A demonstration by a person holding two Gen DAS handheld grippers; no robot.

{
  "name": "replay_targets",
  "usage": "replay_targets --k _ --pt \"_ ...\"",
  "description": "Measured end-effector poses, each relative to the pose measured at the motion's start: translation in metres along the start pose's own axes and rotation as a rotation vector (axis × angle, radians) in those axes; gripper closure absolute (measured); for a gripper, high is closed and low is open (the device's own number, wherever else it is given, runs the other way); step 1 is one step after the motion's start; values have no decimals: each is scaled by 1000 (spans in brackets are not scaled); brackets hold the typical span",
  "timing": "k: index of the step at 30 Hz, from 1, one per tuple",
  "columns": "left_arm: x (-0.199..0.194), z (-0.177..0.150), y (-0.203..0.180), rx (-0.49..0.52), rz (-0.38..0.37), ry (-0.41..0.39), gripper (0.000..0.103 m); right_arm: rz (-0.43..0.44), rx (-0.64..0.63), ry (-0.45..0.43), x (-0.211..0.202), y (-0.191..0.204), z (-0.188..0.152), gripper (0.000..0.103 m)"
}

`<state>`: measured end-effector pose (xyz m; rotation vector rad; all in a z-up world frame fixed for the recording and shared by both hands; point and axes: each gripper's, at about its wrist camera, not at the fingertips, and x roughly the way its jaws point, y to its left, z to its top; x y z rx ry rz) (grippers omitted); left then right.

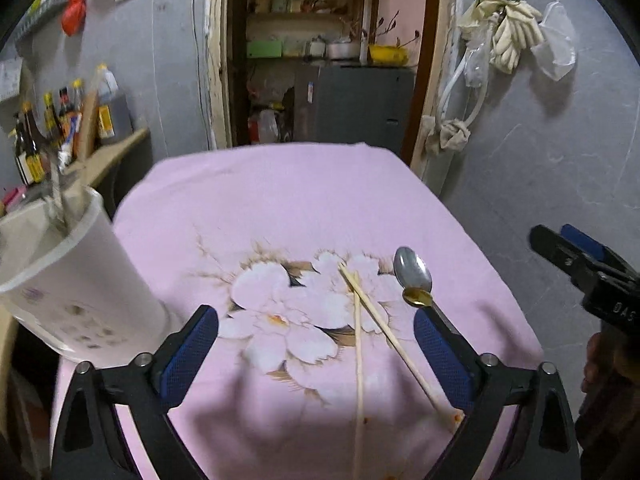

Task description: Organize utensils

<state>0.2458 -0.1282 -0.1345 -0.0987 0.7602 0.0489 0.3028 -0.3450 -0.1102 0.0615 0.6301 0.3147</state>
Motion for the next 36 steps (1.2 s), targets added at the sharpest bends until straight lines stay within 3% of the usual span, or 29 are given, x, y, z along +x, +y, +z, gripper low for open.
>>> replay_targets --k 4,6,8,17,24,28,36 --pt "29 -10 -2 -43 -36 96 33 75 -3 67 34 -1 -5 3" --pt "38 -14 -3 -53 -46 133 44 108 -2 105 49 -1 -8 8" --pt "44 -17 -5 -42 -42 159 51 146 -6 147 64 1 -11 21" --pt "55 -7 -14 8 -6 167 60 270 -28 307 111 19 -25 50" --pt "66 -1 -23 46 -25 188 87 350 -82 348 127 34 -22 60" --pt "68 1 -24 57 -40 207 90 392 -144 358 138 41 -15 68" --pt "73 4 -23 69 -58 221 90 462 -253 383 147 45 -2 75"
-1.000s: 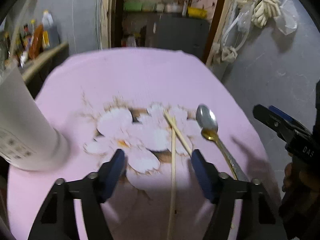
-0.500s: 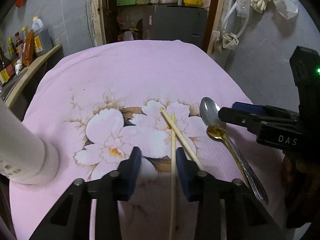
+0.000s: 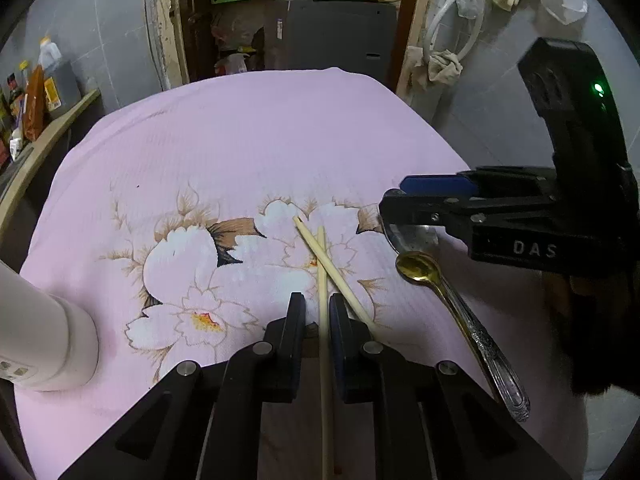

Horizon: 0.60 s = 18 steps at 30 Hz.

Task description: Organize utensils

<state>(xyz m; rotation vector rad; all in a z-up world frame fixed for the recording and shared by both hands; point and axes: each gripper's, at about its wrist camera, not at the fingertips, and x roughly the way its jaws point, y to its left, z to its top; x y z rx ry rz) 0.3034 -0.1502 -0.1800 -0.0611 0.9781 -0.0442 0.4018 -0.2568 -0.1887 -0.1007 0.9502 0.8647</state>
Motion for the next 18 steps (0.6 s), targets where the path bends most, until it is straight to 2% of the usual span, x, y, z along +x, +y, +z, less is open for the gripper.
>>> replay_targets --k 3,5,7,9,13,18 --pt "0 0 2 -14 -14 6 91 40 6 14 -2 -7 2 76" --pt "0 0 3 -21 -19 10 93 56 7 31 -3 -10 3 82" --pt "0 1 4 -31 -25 13 97 85 8 50 -2 -10 4 84" --pt "0 1 10 -72 -44 15 98 122 10 72 -2 -11 3 86" --pt "-1 -2 19 -145 -70 17 98 132 17 106 1 -12 0 95" --pt "-15 -5 27 -216 -65 -25 98 117 33 110 -2 -7 -5 98"
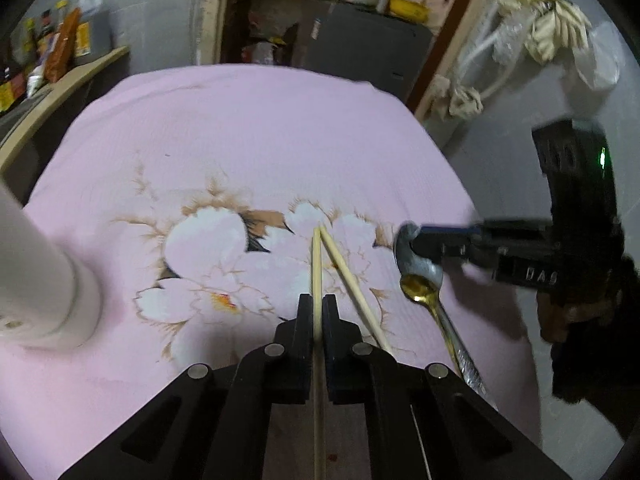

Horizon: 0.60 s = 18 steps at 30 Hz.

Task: Organize utensils
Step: 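Lift the chopstick with the left tool and carry it toward the white holder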

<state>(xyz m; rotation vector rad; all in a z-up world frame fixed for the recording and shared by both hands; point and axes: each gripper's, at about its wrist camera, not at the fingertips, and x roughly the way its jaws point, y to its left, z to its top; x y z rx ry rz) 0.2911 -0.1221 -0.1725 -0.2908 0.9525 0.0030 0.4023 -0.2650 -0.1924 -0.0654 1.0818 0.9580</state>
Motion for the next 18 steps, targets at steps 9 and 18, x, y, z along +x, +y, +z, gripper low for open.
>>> replay_targets --k 9,18 --pt "-49 1 7 -46 51 -165 98 -165 -10 -162 -48 36 -12 101" --pt "-90 9 6 -57 37 -277 98 -332 11 -343 -103 71 -27 101"
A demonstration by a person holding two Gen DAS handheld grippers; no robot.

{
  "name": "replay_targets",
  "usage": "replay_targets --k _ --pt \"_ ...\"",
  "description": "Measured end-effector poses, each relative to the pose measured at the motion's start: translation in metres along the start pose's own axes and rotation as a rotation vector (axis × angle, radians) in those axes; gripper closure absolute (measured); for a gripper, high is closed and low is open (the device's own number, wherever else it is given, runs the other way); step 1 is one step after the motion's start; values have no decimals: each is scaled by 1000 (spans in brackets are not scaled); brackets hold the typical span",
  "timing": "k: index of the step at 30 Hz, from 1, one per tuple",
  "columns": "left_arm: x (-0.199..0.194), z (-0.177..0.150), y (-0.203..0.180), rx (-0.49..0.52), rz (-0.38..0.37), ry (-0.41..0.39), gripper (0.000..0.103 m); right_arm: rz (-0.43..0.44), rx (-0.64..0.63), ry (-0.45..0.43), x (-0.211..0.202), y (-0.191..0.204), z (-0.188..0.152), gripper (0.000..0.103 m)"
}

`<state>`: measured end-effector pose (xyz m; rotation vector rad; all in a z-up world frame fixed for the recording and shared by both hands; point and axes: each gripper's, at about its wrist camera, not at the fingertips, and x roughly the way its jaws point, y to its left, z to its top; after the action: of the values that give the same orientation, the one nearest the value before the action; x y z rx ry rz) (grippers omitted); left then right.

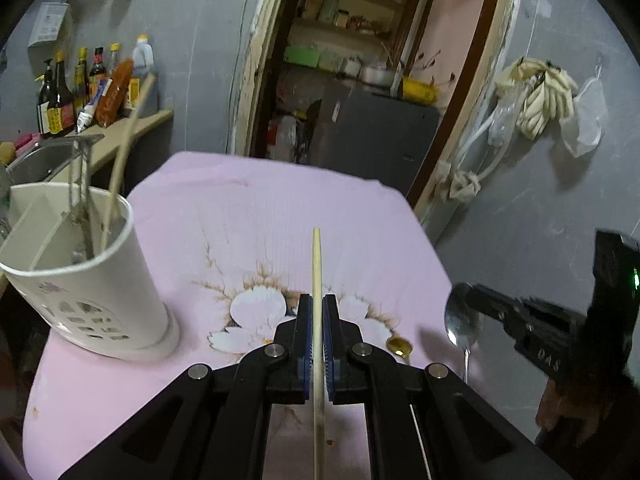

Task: Organize utensils
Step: 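Lift the chopstick with the left tool and carry it toward the white holder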

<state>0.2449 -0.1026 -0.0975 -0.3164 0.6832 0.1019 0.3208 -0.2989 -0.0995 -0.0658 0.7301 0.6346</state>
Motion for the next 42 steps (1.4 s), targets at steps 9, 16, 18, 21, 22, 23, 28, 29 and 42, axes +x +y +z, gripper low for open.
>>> replay_targets --k 9,16,18,21,22,23,28,29,42 --pt "-39 18 17 -32 -26 -91 98 -111 -39 -128 -48 35 9 101" --pt "-75 32 43 -49 -61 -160 98 -123 -83 -192 -68 75 28 101" --pt "-83 37 52 -58 -70 -174 98 -128 -93 -209 -73 88 33 101" --pt "-96 43 68 -56 -73 -201 98 -136 -108 -234 -81 108 40 101" --pt "-102 45 75 -53 -71 -212 98 -138 -113 -244 -84 115 43 101" --pt "-106 48 80 -52 -69 -223 98 -139 -117 -254 -86 121 45 101" --pt "-128 66 117 -74 -63 -283 98 -144 -132 -297 -91 155 58 101" --pt "-131 69 124 -83 -63 -294 98 -148 -133 -309 -91 162 62 101" --pt "-144 118 210 -217 -49 -470 98 -206 -68 -485 -79 221 113 101"
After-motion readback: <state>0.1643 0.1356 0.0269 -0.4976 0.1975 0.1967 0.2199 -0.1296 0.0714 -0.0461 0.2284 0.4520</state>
